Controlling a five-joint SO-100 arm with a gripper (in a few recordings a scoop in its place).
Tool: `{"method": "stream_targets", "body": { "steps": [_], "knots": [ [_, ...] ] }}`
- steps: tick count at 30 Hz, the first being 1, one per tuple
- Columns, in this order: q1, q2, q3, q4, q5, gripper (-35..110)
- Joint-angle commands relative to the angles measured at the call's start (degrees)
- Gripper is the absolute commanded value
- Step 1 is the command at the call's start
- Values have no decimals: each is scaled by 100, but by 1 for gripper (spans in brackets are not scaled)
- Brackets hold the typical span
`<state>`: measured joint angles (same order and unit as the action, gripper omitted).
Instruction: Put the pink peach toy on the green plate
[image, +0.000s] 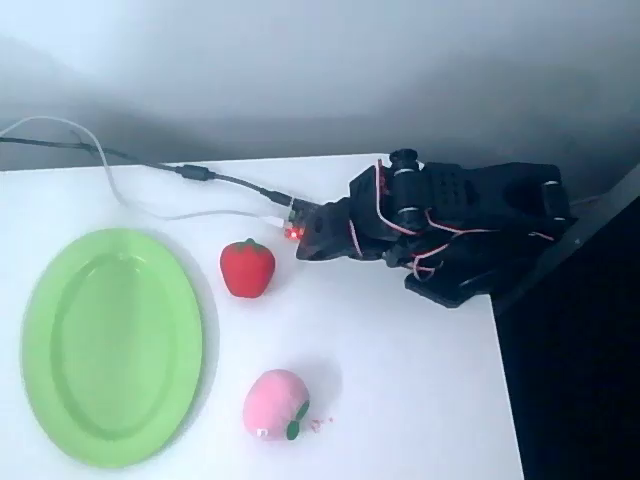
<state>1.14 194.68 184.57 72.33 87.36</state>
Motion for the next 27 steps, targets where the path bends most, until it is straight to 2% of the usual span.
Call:
{"method": "stream_targets", "body": {
  "steps": [1,13,16,23,26,27],
  "knots": [
    [-141,114,334,158,-26,0],
    [-176,105,334,132,97,0],
    [-211,79,35,-325,62,0],
    [264,-501,-2856,-844,-352,1],
    [220,-1960,-4746,-817,-185,23],
    [193,-2549,-5467,-606,-264,27]
  ]
}}
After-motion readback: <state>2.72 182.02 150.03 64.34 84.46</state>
